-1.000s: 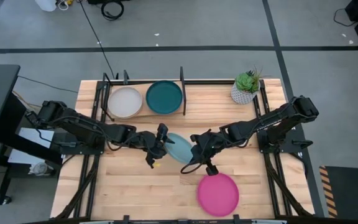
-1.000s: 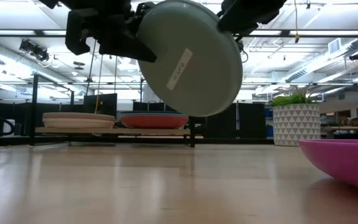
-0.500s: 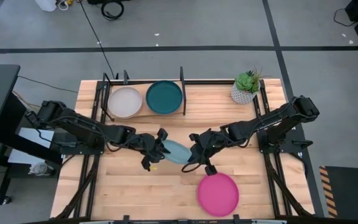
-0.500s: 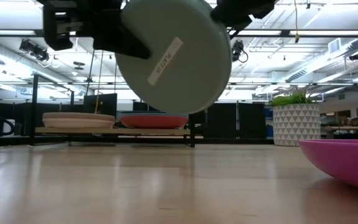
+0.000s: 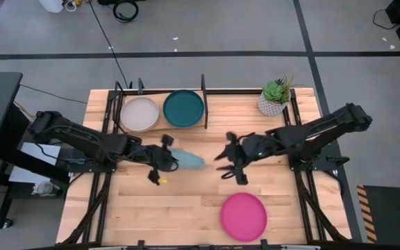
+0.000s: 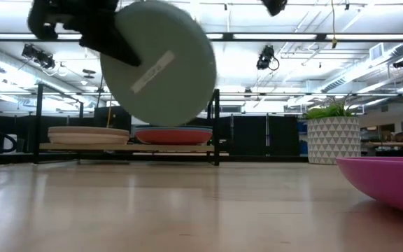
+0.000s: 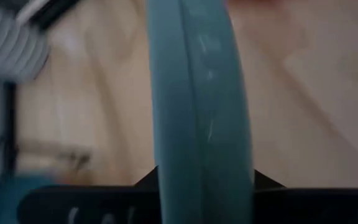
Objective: Place and stack plates onto a shelf
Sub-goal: Stack the light blue plate on the gray plate
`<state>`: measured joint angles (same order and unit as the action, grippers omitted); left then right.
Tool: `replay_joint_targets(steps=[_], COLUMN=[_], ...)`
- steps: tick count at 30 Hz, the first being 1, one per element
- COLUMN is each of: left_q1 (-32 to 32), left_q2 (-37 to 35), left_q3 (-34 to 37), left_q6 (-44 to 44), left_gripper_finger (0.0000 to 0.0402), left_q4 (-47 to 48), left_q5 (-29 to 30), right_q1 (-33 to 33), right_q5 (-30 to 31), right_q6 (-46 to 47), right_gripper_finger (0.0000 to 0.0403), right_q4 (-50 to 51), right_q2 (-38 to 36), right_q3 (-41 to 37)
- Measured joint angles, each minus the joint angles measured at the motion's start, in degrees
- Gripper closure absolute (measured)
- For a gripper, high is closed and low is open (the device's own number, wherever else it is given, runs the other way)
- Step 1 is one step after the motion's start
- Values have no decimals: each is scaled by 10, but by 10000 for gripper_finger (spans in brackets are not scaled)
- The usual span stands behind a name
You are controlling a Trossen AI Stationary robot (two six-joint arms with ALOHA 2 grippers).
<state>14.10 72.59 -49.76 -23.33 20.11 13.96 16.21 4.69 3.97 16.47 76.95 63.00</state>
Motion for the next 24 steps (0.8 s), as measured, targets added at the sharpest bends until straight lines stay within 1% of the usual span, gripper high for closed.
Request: replay_joint_targets(steps=[2, 4, 6, 8, 11, 13, 15, 19, 24], left_q1=[0, -1, 0, 2, 4, 0, -12, -53, -127], left_q2=[-17, -34, -43, -48, -49, -49, -45, -44, -43], left_q3=[-2, -2, -3, -2, -2, -2, -2, 6, 45], left_q6=[33, 64, 88, 107, 125, 140, 154, 183, 197], left_gripper_finger=[365, 365, 360, 357, 359, 362, 363, 359, 361], left_q4=[39, 91, 117, 163, 201, 226, 228, 230, 236], left_q5=[50, 106, 170, 236, 347, 409, 437, 443, 443], right_q1=[10, 20, 28, 34, 39, 39, 39, 39, 40], right_q5=[48, 71, 85, 97, 112, 119, 121, 121, 119], right_q6=[0, 0, 0, 3, 16, 23, 28, 32, 40], right_gripper_finger=[234, 234, 235, 236, 236, 236, 236, 236, 237], right_q4=[17, 14, 20, 20, 33, 44, 44, 46, 55], right_q2=[-21, -34, -41, -41, -35, -29, -21, -11, -9], right_q3=[0, 0, -4, -4, -4, -4, -5, -4, -4])
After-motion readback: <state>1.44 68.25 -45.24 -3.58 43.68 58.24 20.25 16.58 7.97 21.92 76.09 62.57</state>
